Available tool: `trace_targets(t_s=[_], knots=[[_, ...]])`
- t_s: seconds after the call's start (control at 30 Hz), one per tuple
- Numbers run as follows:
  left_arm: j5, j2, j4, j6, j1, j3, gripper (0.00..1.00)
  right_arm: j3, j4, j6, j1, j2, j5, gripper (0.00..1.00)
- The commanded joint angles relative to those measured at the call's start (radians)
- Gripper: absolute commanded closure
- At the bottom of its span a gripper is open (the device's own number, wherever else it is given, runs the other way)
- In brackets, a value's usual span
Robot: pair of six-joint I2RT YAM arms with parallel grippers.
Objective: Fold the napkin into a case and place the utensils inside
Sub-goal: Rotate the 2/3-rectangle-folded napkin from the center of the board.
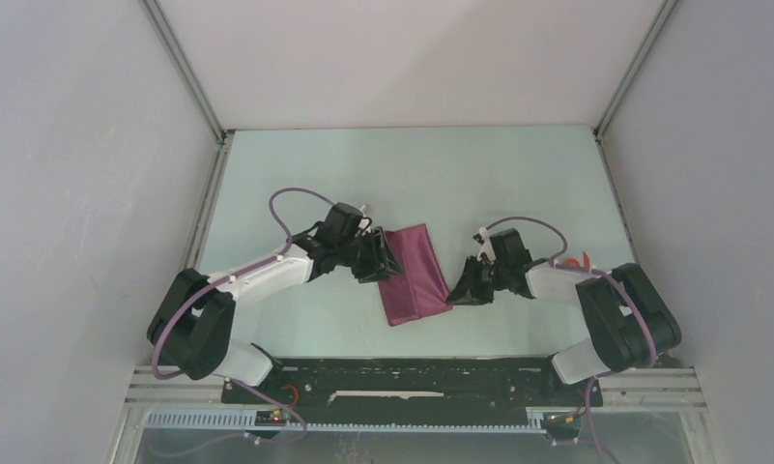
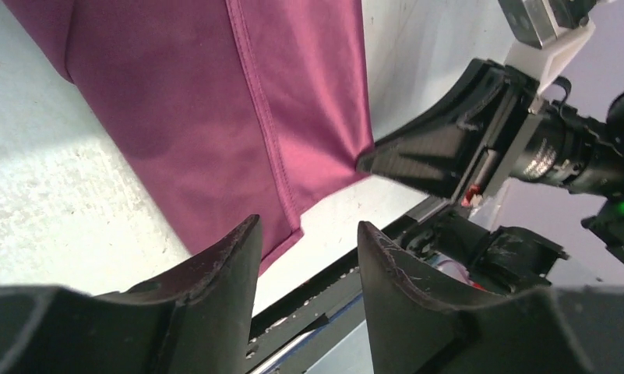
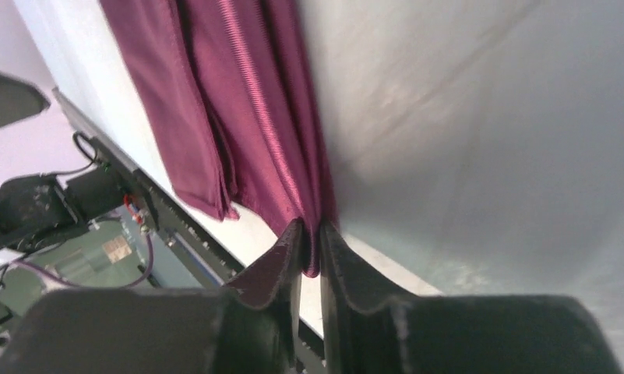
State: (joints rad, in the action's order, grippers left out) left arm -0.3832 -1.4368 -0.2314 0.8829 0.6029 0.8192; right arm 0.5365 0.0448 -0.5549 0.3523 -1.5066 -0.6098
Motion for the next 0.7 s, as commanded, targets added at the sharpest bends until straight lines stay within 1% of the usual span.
trace_targets(t_s=[0.0, 0.03, 0.07, 0.1, 0.13, 0.17, 0.2, 0.27, 0.3, 0.37, 0.43, 0.47, 0.57, 0.63, 0.67], knots=[[0.124, 0.041, -0.056, -0.069, 0.053, 0.058, 0.45, -0.046, -0.146, -0.176, 0.085, 0.110, 0.020, 0.75], [0.146, 0.036, -0.063, -0.075, 0.070, 0.064, 0.44, -0.055, -0.150, -0.189, 0.086, 0.136, 0.017, 0.68], [0.174, 0.030, -0.073, -0.080, 0.091, 0.074, 0.43, -0.062, -0.139, -0.195, 0.077, 0.182, 0.026, 0.58], [0.208, 0.021, -0.087, -0.083, 0.117, 0.094, 0.42, -0.062, -0.109, -0.191, 0.053, 0.219, 0.044, 0.46], [0.240, 0.010, -0.098, -0.083, 0.148, 0.114, 0.40, -0.061, -0.065, -0.182, 0.020, 0.251, 0.056, 0.37], [0.278, -0.007, -0.110, -0.079, 0.180, 0.136, 0.20, -0.061, -0.004, -0.170, -0.023, 0.280, 0.072, 0.31], [0.313, -0.028, -0.129, -0.070, 0.217, 0.166, 0.15, -0.061, 0.046, -0.149, -0.070, 0.303, 0.083, 0.26], [0.390, -0.090, -0.174, -0.045, 0.291, 0.236, 0.13, -0.058, 0.110, -0.097, -0.146, 0.329, 0.089, 0.24], [0.426, -0.128, -0.200, -0.033, 0.324, 0.276, 0.14, -0.058, 0.133, -0.077, -0.178, 0.339, 0.092, 0.24], [0.505, -0.223, -0.286, -0.013, 0.383, 0.395, 0.20, -0.058, 0.156, -0.052, -0.221, 0.350, 0.101, 0.23], [0.568, -0.334, -0.416, 0.023, 0.433, 0.527, 0.31, -0.053, 0.171, -0.039, -0.242, 0.353, 0.121, 0.24], [0.591, -0.378, -0.475, 0.050, 0.457, 0.583, 0.33, -0.047, 0.186, -0.035, -0.253, 0.352, 0.131, 0.24], [0.620, -0.470, -0.577, 0.106, 0.507, 0.689, 0.32, -0.040, 0.200, -0.028, -0.279, 0.358, 0.168, 0.24], [0.630, -0.510, -0.627, 0.139, 0.526, 0.724, 0.32, -0.038, 0.200, -0.017, -0.288, 0.357, 0.184, 0.24], [0.627, -0.535, -0.636, 0.152, 0.530, 0.733, 0.34, -0.037, 0.194, -0.009, -0.293, 0.353, 0.182, 0.24]])
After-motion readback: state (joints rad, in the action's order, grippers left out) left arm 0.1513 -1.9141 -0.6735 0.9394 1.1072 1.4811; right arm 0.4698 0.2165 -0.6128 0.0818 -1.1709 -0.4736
